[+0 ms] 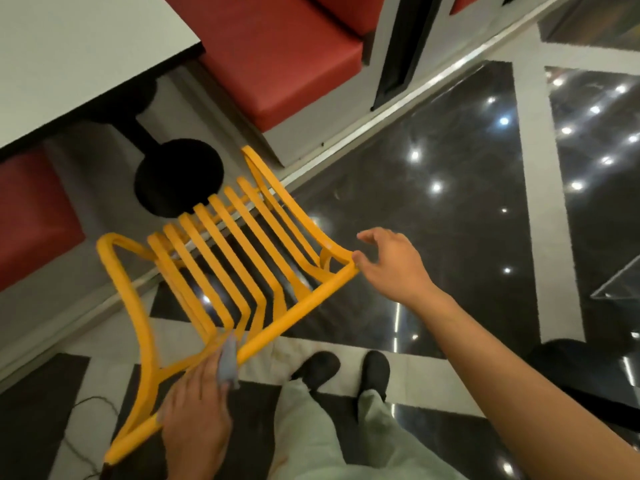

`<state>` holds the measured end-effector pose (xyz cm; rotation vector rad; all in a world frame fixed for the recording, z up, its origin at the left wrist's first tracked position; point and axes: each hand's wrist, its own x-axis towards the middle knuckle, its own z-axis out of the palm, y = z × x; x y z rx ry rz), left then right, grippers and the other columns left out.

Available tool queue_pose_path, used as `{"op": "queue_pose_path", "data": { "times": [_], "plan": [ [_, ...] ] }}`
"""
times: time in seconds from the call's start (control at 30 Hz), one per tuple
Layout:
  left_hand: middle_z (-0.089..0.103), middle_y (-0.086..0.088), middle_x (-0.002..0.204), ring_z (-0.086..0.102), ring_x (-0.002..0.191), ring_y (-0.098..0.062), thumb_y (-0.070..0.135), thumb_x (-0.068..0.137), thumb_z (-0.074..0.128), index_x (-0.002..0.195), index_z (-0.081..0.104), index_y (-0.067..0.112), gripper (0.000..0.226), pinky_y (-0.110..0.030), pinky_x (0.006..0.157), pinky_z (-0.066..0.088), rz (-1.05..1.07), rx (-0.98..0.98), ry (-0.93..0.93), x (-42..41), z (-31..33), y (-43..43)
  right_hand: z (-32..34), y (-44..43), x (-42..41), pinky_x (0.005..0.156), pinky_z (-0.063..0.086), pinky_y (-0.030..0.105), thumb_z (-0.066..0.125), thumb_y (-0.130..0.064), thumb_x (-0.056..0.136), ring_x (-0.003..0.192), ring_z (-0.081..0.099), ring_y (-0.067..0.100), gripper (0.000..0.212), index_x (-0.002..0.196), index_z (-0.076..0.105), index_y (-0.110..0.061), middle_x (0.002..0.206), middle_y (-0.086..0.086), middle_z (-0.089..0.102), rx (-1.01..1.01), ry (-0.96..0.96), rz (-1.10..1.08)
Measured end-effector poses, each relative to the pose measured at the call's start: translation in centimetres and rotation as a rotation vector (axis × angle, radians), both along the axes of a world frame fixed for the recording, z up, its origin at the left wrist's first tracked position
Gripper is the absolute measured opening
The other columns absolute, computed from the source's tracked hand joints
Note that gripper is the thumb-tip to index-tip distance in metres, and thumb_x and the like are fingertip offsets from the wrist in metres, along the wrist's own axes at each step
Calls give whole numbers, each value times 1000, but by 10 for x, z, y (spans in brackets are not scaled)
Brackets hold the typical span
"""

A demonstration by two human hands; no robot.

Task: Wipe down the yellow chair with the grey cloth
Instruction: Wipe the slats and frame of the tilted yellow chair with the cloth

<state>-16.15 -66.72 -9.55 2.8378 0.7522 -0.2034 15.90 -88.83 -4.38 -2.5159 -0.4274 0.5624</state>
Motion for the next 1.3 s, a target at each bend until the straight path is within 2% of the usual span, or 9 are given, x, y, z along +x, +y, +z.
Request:
{"op": "queue_pose_path", "data": {
  "times": [0.07,0.17,0.37,0.47,0.57,0.7,0.93,1.13,1.3],
  "plan": [
    [65,-7,134,61,120,-29,36,100,40,147,50,17,51,-50,103,46,85,74,-97,51,7,-48,2,-4,1,98,43,36,66,-35,95,120,57,30,42,132,63,-17,131,5,67,4,-15,68],
    [61,-6,138,57,123,-29,29,99,49,153,43,19,54,-49,108,40,33,3,-112,143,-4,-108,4,-17,2,99,43,36,67,-36,95,119,58,30,41,131,64,-17,130,6,67,11,-56,122],
    [62,-3,130,58,117,-29,20,96,40,147,48,20,52,-42,99,37,-76,-49,-153,255,-10,-174,6,-46,13,101,43,37,63,-40,94,114,61,31,38,125,66,-19,124,4,70,1,-137,112],
    [54,-3,148,52,130,-29,13,96,35,157,37,21,61,-43,107,39,-142,-53,-174,229,-12,-160,6,-47,10,100,43,37,66,-38,94,113,62,33,40,127,66,-14,124,7,70,-4,-181,152],
    [51,1,154,51,131,-26,7,95,47,161,30,26,70,-43,111,39,-46,19,-185,165,-15,-133,4,-35,-5,97,43,39,68,-34,94,111,60,35,40,127,66,-13,121,10,69,10,-188,227],
    [53,-5,151,51,134,-28,11,95,58,158,37,22,68,-47,110,39,135,12,-106,48,-7,-74,4,-7,-33,93,44,39,68,-30,93,110,57,31,36,126,65,-16,122,6,67,95,-178,332],
    [64,-14,135,55,127,-35,38,101,31,134,60,13,50,-58,109,37,479,84,-93,-88,-5,9,7,12,-40,87,38,26,67,-27,94,113,56,22,35,127,63,-20,124,-1,67,154,-159,258],
    [59,-23,140,37,145,-39,37,103,23,131,59,0,58,-61,122,21,870,103,-211,-67,-12,-15,12,1,-34,90,44,34,68,-26,93,117,57,27,38,130,63,-19,123,1,68,86,-134,152],
    [60,-11,142,40,144,-34,56,99,40,138,57,13,60,-54,128,11,487,-14,-216,33,-4,-77,15,-3,-40,85,39,27,68,-27,93,115,58,25,38,129,63,-19,122,-1,69,77,-131,105]
  ]
}}
